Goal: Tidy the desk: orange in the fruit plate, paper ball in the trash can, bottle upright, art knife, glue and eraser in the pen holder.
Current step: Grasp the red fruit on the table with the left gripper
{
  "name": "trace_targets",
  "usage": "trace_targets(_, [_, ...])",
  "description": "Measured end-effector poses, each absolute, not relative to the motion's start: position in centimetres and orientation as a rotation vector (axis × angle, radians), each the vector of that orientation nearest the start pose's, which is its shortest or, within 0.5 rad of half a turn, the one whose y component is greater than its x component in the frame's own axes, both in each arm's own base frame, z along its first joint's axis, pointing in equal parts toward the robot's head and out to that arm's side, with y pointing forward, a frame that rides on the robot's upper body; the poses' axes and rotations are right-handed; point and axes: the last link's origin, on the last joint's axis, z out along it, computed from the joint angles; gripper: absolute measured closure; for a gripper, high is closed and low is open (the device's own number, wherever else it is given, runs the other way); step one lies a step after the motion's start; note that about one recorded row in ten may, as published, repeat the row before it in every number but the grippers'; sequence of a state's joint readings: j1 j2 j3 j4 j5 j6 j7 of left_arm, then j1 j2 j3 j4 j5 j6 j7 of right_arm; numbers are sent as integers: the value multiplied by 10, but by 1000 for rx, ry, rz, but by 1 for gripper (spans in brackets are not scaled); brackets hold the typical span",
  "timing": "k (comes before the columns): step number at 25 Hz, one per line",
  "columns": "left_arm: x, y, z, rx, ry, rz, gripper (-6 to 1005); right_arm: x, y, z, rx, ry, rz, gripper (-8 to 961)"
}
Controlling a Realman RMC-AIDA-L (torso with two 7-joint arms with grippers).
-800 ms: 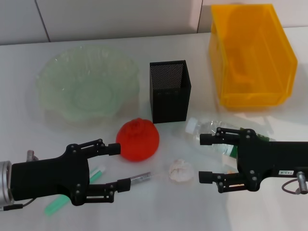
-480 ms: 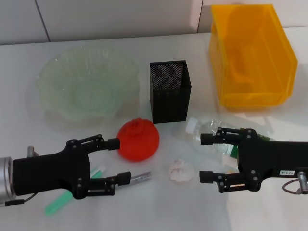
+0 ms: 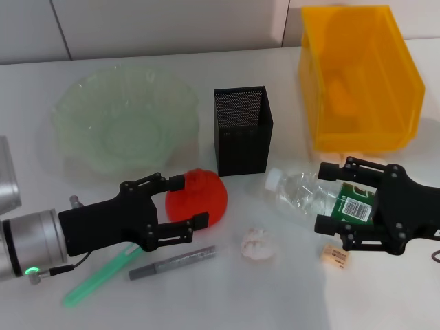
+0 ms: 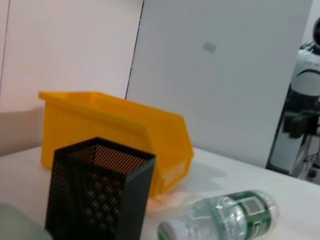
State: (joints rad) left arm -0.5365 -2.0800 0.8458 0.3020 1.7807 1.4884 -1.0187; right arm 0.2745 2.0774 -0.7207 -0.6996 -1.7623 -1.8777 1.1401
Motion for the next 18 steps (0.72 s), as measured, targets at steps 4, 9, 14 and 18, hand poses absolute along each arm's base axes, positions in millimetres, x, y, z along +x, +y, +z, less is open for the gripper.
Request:
trace_targets(4, [-265, 302, -70, -2747, -526, -797, 208, 285, 242, 28, -2645, 382, 1069, 125])
trace_targets(9, [-270, 308, -73, -2725, -542, -736, 222, 285, 242, 28, -2645, 382, 1071, 125])
trace_targets(14, [-272, 314, -77, -2706, -565, -687, 236, 285, 242, 28, -2647, 379, 1074, 125])
trace_targets(18, [-271, 316, -77, -2698, -563, -692, 247, 284, 242, 28, -2647, 378, 1076, 126])
